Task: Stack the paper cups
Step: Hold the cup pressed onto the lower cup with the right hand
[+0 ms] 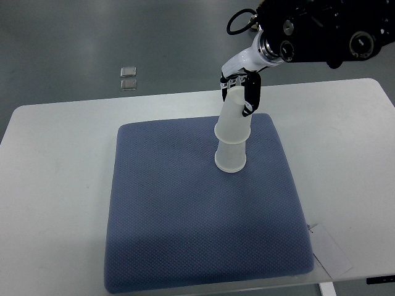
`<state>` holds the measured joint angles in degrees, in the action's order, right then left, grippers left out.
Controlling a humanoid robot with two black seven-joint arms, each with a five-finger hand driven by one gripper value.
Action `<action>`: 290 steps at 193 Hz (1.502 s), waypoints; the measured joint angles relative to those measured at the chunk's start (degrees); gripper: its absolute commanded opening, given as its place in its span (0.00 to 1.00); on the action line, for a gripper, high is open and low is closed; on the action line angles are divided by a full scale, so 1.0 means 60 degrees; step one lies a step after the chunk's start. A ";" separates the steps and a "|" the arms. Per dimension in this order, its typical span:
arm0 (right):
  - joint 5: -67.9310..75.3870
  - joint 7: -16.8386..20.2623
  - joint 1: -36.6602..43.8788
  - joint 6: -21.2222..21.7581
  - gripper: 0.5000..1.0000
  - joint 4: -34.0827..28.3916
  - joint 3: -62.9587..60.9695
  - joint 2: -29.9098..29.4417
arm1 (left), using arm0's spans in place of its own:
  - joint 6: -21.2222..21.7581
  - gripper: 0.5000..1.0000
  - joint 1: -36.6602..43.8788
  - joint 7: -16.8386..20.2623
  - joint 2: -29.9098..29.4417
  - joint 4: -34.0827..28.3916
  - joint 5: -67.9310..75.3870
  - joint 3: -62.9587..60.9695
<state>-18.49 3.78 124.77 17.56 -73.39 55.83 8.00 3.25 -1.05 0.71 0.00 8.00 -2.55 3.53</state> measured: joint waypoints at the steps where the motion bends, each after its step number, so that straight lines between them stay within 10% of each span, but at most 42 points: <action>1: 0.0000 0.0000 -0.0001 0.0000 0.43 0.0000 0.0002 0.0000 | 0.0000 1.00 0.0000 0.0000 0.0000 0.0000 0.0000 0.0000; 290: 0.0012 -0.0015 -0.0163 -0.0202 0.57 0.0103 0.0100 0.0033 | 0.0000 1.00 0.0000 -0.0001 0.0000 0.0000 0.0000 0.0007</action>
<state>-18.41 3.69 123.79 16.35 -72.77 56.42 8.19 3.25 -1.06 0.71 0.00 8.00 -2.55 3.57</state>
